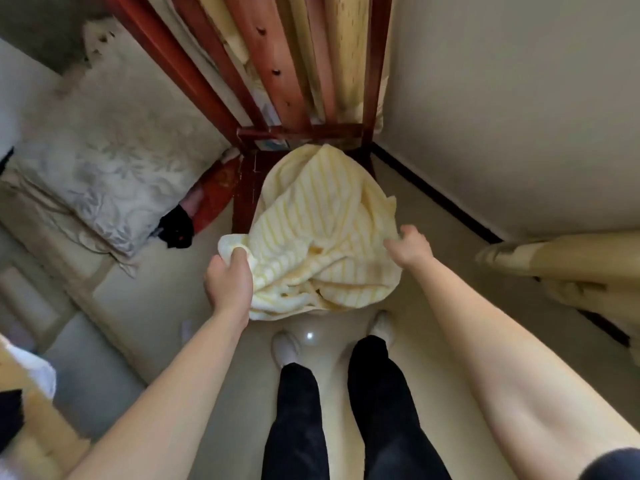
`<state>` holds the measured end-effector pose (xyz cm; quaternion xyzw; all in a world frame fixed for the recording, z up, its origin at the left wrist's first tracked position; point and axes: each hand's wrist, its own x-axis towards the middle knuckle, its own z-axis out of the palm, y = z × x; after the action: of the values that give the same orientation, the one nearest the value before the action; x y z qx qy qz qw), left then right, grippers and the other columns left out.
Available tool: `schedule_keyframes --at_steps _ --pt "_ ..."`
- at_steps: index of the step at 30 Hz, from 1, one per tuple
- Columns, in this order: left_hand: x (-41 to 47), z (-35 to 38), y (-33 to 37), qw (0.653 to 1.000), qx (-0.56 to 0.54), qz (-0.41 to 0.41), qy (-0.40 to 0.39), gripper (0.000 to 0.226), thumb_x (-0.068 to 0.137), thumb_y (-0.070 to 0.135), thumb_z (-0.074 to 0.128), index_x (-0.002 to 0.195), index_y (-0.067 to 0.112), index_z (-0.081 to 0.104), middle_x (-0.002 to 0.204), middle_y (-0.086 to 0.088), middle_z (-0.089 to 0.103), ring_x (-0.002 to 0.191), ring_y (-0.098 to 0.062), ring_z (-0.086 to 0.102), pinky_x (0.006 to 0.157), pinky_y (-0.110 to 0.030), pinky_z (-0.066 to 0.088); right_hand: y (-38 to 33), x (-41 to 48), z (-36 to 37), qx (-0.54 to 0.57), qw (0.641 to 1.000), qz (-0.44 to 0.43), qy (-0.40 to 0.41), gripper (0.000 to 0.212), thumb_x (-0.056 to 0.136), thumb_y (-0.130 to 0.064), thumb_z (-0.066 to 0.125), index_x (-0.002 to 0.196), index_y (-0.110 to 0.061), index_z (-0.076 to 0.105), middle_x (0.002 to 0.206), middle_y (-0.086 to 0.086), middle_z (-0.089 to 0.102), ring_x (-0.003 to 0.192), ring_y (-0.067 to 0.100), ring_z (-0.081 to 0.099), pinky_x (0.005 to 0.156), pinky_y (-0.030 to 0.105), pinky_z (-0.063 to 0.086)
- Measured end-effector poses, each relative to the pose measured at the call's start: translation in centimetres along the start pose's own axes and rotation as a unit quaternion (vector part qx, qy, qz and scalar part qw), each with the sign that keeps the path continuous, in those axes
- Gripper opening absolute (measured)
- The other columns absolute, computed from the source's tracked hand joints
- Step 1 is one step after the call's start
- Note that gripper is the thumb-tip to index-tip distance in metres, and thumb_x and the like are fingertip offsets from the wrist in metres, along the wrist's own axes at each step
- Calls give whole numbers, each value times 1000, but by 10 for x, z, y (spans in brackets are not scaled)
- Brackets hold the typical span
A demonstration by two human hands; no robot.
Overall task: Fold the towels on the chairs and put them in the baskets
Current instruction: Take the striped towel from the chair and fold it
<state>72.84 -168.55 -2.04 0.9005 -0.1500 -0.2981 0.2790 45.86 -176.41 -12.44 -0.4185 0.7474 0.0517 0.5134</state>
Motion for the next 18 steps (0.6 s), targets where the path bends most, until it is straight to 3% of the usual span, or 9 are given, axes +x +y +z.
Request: schedule_keyframes --at_steps 4,6,8,10,12,15,18 --pt "11 24 -57 996 60 -9 -70 33 80 39 57 97 11 61 94 -3 67 90 -26 64 81 -40 54 5 39 20 26 1000 -2 7 91 92 -46 63 159 -13 10 164 13 19 150 34 22 120 45 26" --pt "10 31 -78 994 74 -15 -82 32 82 35 62 105 13 57 100 0 65 96 -25 63 81 -35 51 8 51 32 -3 1000 -7 -10 80 91 -49 62 154 -14 27 154 12 40 140 34 40 109 43 40" --pt "9 36 -89 993 72 -22 -88 45 86 24 63 127 15 46 113 3 59 103 -21 59 83 -30 44 7 47 44 -65 995 -71 28 51 91 -43 59 134 -15 53 126 9 62 117 31 59 83 36 47" --pt "10 40 -93 993 62 -1 -97 69 89 16 59 148 21 22 127 5 49 109 -17 52 88 -25 38 6 29 62 -96 978 -179 57 36 88 -34 60 121 -19 60 110 4 66 101 25 61 72 32 39" --pt "18 46 -94 985 87 66 -135 75 93 12 56 152 26 13 138 2 42 119 -17 46 93 -20 33 14 10 84 -153 950 -273 -17 36 83 -33 63 118 -23 59 106 3 64 100 29 62 73 36 45" --pt "44 62 -101 941 233 148 -196 59 95 17 54 148 26 33 143 -11 44 129 -29 44 102 -32 35 34 -6 100 -230 932 -251 -125 46 81 -40 66 123 -24 59 109 5 52 106 32 58 86 41 50" --pt "63 80 -105 907 300 144 -258 45 96 15 50 141 22 46 139 -11 51 125 -29 50 97 -28 37 49 -13 102 -158 961 -198 -114 63 79 -65 58 127 -25 63 127 3 58 116 25 55 97 43 49"
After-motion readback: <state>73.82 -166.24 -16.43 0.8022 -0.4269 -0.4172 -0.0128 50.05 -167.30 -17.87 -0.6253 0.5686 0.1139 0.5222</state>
